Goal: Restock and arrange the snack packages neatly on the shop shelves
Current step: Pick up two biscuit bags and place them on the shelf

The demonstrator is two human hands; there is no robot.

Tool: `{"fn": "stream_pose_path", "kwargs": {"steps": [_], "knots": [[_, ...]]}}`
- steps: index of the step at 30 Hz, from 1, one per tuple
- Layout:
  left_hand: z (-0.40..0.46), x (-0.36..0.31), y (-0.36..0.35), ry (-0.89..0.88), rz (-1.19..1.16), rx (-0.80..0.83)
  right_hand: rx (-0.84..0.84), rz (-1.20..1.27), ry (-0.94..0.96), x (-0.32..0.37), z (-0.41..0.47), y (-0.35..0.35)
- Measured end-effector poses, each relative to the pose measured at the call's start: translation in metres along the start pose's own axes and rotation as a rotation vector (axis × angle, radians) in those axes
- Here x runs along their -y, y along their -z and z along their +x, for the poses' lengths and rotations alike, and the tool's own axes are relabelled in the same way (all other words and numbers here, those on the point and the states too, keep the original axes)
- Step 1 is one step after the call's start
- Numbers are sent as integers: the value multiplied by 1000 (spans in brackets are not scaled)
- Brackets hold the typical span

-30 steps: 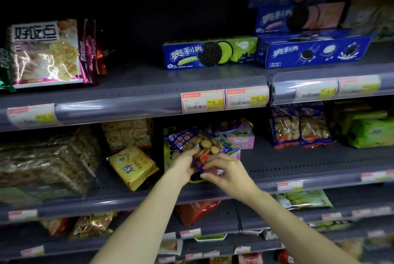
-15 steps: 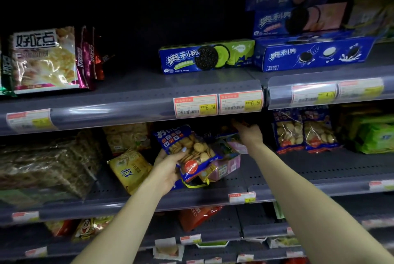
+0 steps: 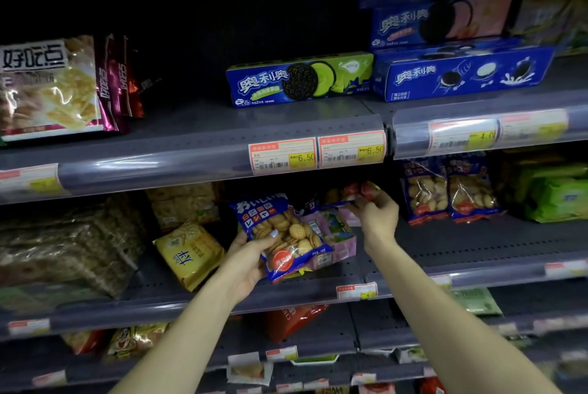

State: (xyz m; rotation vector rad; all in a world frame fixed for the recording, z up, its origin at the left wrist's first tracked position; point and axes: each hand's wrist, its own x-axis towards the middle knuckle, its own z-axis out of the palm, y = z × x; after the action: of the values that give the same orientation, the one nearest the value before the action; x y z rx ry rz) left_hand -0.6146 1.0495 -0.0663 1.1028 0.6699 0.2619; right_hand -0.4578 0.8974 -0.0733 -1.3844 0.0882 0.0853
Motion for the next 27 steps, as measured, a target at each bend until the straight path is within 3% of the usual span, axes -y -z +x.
{"fn": "stream_pose_path", "kwargs": {"steps": [10,27], "knots": [[-2,8,-10,18,38,48,-30,195,-58,-24,-46,51],[-11,10,-5,1,96,64,20,150,-249,-47,-76,71]]}}
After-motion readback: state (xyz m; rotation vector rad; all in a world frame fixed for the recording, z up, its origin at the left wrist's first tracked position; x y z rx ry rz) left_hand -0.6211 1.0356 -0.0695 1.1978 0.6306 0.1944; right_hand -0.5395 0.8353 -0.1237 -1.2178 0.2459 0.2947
